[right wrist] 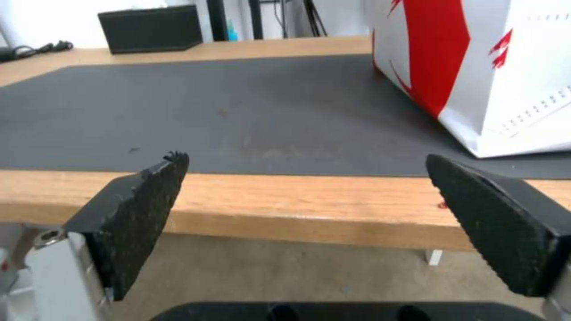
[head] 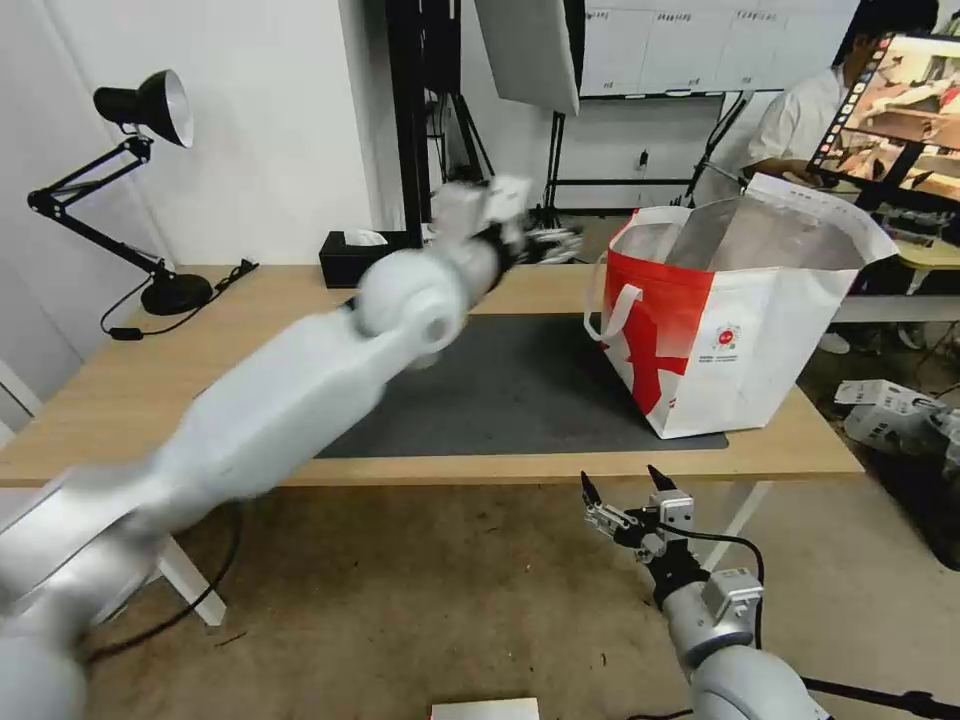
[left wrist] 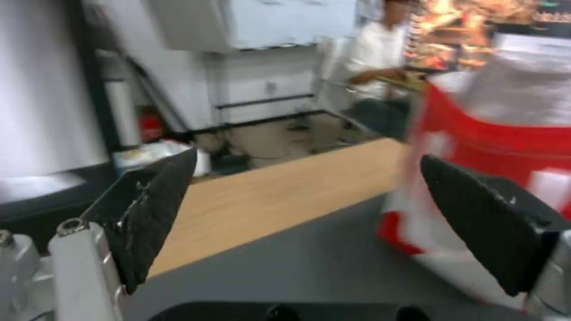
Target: Pick up the trash from the table and place it into the takeout bag.
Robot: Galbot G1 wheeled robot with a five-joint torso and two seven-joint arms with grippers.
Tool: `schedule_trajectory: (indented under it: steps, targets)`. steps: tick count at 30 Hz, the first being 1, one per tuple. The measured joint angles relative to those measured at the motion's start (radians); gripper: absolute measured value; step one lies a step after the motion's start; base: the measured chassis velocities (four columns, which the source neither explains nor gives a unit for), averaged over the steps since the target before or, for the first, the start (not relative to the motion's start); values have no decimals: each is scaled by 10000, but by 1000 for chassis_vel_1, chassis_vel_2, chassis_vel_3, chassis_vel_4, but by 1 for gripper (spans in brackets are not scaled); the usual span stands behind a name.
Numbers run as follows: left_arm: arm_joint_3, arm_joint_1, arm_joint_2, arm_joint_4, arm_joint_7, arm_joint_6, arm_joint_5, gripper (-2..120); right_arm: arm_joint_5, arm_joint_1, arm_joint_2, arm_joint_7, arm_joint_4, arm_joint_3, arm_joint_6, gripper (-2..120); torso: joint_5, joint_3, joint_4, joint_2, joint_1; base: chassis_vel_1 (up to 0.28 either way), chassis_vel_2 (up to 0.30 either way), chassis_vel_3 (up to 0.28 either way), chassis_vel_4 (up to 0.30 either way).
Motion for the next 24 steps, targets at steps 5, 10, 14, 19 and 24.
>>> schedule_trajectory:
  steps: [5,10,14,19,24]
  targets:
    - [-2855,4029,1809,-1443,416,-789,1700,100,0,0,0,-3,1,-2,0,100,5,-1,8,0,-1,0,0,0,0]
    - [-4594,7196,1551,-1920,504,-1502,3418,100,0,0,0,-3,1,-1,0,100,8,0,-12,0,-1,0,0,0,0]
    - [-6155,9407,789,-2318,476,-1813,4470,100,0,0,-1,0,0,-1,0,100,5,0,-7,-1,0,0,0,0,0]
    - [-8029,12589,-991,-2995,413,-2081,5960,100,0,0,0,-4,0,-2,-1,100,6,-1,-2,0,-2,0,0,0,0]
    - [-8524,14277,-2456,-3003,729,-2552,6723,100,0,0,0,-3,-1,-2,-1,100,8,0,-4,0,-1,0,0,0,0]
